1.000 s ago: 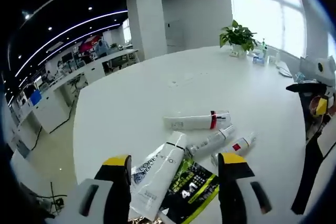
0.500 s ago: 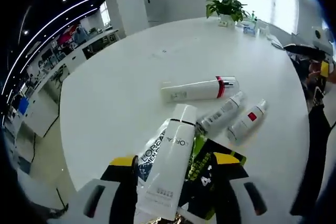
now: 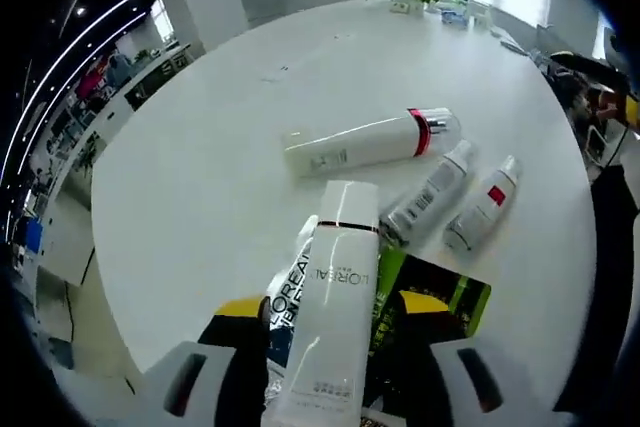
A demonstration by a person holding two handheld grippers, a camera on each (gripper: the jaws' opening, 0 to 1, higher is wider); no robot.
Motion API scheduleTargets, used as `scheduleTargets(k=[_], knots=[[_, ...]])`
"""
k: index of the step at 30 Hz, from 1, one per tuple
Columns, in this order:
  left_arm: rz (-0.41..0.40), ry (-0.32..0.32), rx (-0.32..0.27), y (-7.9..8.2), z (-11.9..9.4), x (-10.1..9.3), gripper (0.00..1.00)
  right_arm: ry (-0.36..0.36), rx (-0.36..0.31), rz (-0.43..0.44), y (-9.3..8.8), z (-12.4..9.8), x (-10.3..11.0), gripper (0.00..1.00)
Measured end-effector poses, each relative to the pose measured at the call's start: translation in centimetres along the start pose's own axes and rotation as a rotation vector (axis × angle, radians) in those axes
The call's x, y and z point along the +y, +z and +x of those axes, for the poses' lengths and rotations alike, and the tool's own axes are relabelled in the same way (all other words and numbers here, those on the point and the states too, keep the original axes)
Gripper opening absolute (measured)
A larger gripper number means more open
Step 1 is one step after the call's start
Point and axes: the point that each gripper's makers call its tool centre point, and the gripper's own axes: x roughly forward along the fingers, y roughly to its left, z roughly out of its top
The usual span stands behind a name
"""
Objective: Arrange the skincare products in the storage area until every visible bottle or jar stands upright without overlapping.
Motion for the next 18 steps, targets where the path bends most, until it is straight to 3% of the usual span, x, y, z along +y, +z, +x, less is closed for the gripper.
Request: scheduleTargets(k=[6,15,18], knots=[[-0.008,-0.019,0.059,-1.0,0.9,-0.3,0.47,-0.034,0.004,0.012,-0.5,-0.9,-0.6,1.00],[-0.046,-0.029,0.055,-0.6,1.1,-0.8,0.41,-0.057,0.011,0.035,-1.2,-1.5,-0.9,1.00],[-0.039,-0.028,0.053,-0.7,1.0,-1.0,0.34,-0.058,0.014,0.036,-1.4,-1.6,-0.9,1.00]])
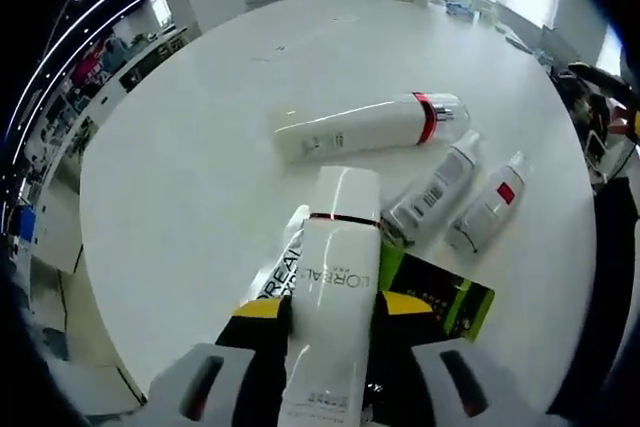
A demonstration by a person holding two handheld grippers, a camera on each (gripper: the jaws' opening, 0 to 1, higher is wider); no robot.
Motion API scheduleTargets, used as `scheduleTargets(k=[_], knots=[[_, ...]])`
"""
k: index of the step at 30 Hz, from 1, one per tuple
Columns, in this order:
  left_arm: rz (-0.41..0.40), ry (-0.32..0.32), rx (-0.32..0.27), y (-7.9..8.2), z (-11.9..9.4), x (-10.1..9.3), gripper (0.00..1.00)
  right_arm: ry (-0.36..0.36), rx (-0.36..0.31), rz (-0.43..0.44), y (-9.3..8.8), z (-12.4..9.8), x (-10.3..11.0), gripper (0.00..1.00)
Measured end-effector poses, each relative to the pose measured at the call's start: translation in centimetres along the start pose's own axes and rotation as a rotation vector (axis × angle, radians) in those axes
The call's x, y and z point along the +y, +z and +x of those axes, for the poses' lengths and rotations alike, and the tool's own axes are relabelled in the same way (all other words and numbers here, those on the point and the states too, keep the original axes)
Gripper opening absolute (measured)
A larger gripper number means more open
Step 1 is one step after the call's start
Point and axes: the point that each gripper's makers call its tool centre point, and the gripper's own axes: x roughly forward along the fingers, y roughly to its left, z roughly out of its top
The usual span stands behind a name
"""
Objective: Arrange the skincare products in the storage area until every visible bottle or jar stands upright without overlapping.
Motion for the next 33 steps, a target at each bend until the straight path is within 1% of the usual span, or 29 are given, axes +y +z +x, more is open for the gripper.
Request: scheduleTargets(k=[8,11,13,14,16,17,18,21,25,26,29,33], knots=[[0.022,0.029,0.020,0.2,0.0,0.0,0.30,-0.002,-0.003,0.004,0.0,0.0,-0.1,1.00],[0.011,0.036,0.026,0.2,-0.1,-0.1,0.28,0.004,-0.009,0.001,0.2,-0.3,0.0,1.00],[0.028,0.053,0.024,0.2,-0.2,-0.1,0.26,0.004,-0.009,-0.001,0.3,-0.4,-0.1,1.00],[0.050,0.074,0.018,0.2,-0.3,-0.1,0.25,0.004,-0.008,-0.006,0.3,-0.6,-0.3,1.00],[0.042,0.067,0.017,0.2,-0.3,-0.4,0.23,0.002,-0.008,-0.008,0.2,-0.8,-0.5,1.00],[0.024,0.050,0.013,0.2,-0.3,-0.8,0.23,0.001,-0.008,-0.008,0.2,-0.9,-0.6,1.00],[0.015,0.051,0.015,0.2,-0.4,-0.8,0.22,0.001,-0.009,-0.007,0.2,-1.0,-0.6,1.00],[-0.015,0.026,0.019,0.2,-0.6,-1.2,0.19,0.004,-0.007,-0.010,0.0,-1.2,-0.6,1.00],[-0.035,0.016,0.000,0.7,-0.9,-1.3,0.16,0.013,-0.006,-0.014,-0.2,-1.5,-0.2,1.00],[-0.054,0.011,-0.006,0.9,-1.2,-1.5,0.16,0.017,-0.004,-0.013,-0.3,-1.7,-0.1,1.00],[-0.070,0.005,-0.020,1.3,-1.8,-1.8,0.15,0.023,-0.002,-0.014,-0.7,-2.1,0.1,1.00],[-0.078,0.003,-0.034,1.6,-2.4,-2.2,0.14,0.026,0.000,-0.010,-1.2,-2.6,0.1,1.00]])
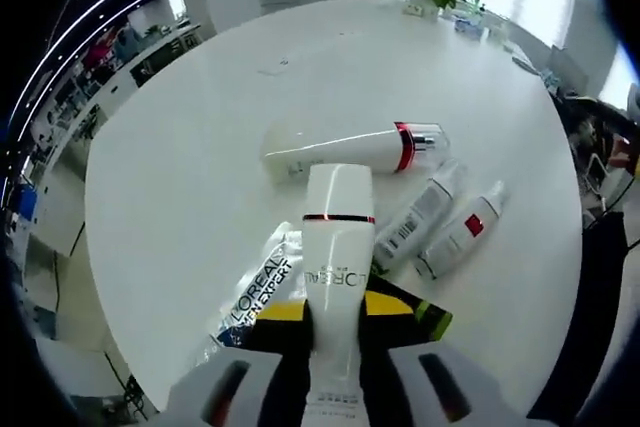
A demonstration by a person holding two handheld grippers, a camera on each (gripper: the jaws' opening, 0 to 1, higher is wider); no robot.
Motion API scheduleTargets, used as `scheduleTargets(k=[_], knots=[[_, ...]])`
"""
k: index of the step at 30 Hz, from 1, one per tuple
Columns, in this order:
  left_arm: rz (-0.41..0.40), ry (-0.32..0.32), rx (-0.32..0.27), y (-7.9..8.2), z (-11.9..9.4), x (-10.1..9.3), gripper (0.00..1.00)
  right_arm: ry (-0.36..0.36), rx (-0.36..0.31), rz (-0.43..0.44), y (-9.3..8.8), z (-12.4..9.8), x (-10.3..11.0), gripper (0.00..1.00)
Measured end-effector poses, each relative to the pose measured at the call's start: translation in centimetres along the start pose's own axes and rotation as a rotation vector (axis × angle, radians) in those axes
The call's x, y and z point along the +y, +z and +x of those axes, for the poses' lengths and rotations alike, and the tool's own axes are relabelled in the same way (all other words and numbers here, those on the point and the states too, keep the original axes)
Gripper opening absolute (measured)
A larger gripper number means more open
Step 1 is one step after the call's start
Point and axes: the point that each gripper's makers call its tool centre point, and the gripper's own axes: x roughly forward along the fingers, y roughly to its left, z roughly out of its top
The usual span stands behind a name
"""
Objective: Arrange the skincare products in the storage area until every visible bottle or jar stands upright without overlapping.
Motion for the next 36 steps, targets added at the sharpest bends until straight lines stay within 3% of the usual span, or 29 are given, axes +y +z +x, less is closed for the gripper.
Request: scheduleTargets(k=[14,19,23,30,34,36], knots=[[-0.060,-0.008,-0.090,1.0,-3.7,-2.3,0.12,0.077,0.000,-0.016,-0.6,-0.1,1.5,1.00],[-0.066,-0.026,-0.158,1.7,-5.8,-4.0,0.12,0.124,0.013,-0.037,-0.6,0.4,2.3,1.00],[-0.064,-0.048,-0.195,2.1,-7.0,-6.1,0.12,0.170,0.028,-0.051,-0.2,1.5,3.2,1.00],[-0.044,-0.127,-0.297,3.3,-9.7,-12.4,0.13,0.321,-0.027,-0.070,3.2,4.1,6.6,1.00],[-0.005,-0.169,-0.353,3.8,-11.5,-15.9,0.13,0.407,-0.030,-0.018,4.1,4.6,8.7,1.00],[0.025,-0.175,-0.374,3.8,-12.1,-17.6,0.13,0.464,-0.005,-0.036,3.9,4.7,9.9,1.00]])
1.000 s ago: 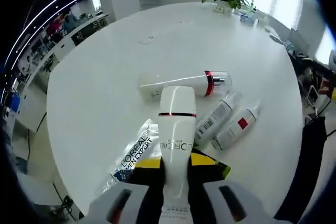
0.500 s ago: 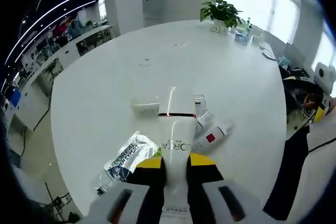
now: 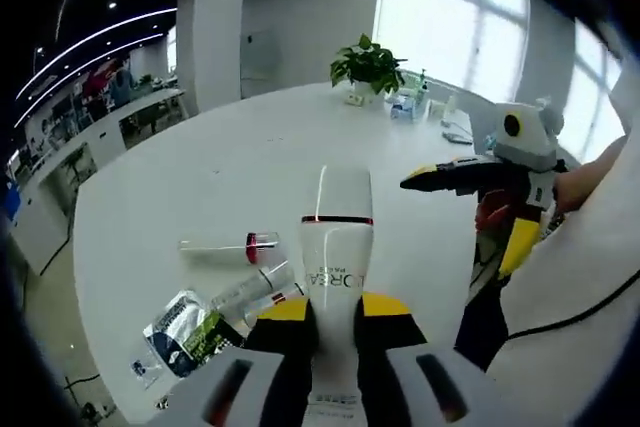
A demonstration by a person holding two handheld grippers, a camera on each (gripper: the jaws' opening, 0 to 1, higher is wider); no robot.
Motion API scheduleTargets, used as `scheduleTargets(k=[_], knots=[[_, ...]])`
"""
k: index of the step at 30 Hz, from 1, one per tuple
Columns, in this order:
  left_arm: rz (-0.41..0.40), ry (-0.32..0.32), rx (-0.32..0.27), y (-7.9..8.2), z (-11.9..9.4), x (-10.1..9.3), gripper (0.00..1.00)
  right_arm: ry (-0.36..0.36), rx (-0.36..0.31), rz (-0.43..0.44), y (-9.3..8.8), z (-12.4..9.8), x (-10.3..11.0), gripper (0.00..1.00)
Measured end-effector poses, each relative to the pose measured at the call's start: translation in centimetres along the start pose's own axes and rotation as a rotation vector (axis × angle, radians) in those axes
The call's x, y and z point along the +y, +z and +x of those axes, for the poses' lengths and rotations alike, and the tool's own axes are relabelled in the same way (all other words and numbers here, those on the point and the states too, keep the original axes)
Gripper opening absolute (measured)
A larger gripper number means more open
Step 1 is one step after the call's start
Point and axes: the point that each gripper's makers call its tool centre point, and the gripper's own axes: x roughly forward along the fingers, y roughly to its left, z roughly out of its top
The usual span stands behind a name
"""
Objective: Arrange the skincare products in the storage area until every visible bottle or jar stands upright without overlapping.
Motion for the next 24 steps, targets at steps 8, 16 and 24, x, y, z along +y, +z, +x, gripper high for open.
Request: scheduleTargets(k=[8,16,24], knots=[[-0.023,-0.106,-0.126,1.1,0.3,-4.2,0.13,0.309,0.093,-0.036,0.2,0.0,4.7,0.98],[-0.111,-0.169,-0.224,3.0,-0.1,-6.4,0.14,0.409,-0.049,0.216,4.4,-1.8,5.3,0.79],[-0.105,-0.278,-0.195,3.5,-4.0,-5.7,0.14,0.546,-0.191,0.322,8.3,0.5,7.7,0.51]])
